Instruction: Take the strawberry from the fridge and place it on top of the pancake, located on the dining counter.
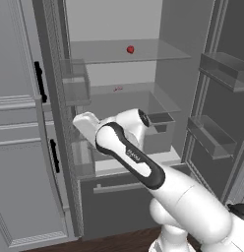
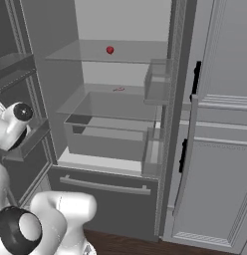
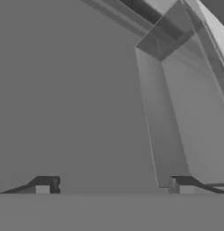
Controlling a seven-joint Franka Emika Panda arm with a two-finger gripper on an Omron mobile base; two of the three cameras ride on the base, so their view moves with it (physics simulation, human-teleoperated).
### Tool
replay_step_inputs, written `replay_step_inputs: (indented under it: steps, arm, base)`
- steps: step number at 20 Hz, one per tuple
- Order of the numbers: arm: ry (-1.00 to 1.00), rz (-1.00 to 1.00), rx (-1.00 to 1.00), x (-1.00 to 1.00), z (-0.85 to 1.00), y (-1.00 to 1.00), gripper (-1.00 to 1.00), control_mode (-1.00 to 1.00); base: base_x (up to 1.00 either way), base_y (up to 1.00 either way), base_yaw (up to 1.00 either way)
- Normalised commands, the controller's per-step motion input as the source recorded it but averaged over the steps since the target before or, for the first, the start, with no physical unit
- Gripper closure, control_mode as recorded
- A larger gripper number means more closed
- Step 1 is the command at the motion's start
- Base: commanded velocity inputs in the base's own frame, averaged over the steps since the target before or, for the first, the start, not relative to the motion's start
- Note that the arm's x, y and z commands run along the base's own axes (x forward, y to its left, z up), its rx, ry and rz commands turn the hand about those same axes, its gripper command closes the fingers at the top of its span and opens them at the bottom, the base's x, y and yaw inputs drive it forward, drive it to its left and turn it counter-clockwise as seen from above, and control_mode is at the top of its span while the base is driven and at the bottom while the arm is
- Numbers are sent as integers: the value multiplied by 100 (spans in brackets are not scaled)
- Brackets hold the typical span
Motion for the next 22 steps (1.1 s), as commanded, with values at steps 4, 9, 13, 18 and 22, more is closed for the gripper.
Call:
replay_step_inputs:
  steps: [4, 9, 13, 18, 22]
  arm:
    - [0, -7, -11, -27, 0, -100, -100, -100]
    - [0, -10, -31, -20, 0, -100, -100, -100]
    - [0, -10, -47, -23, 0, -100, -100, -100]
    - [0, -4, -46, -13, 0, -100, -100, -100]
    - [1, 0, -40, -47, 3, -98, -100, -100]
  base:
    - [0, 0, 0]
    - [0, 0, 0]
    - [0, 0, 0]
    - [0, 0, 0]
    - [0, 0, 0]
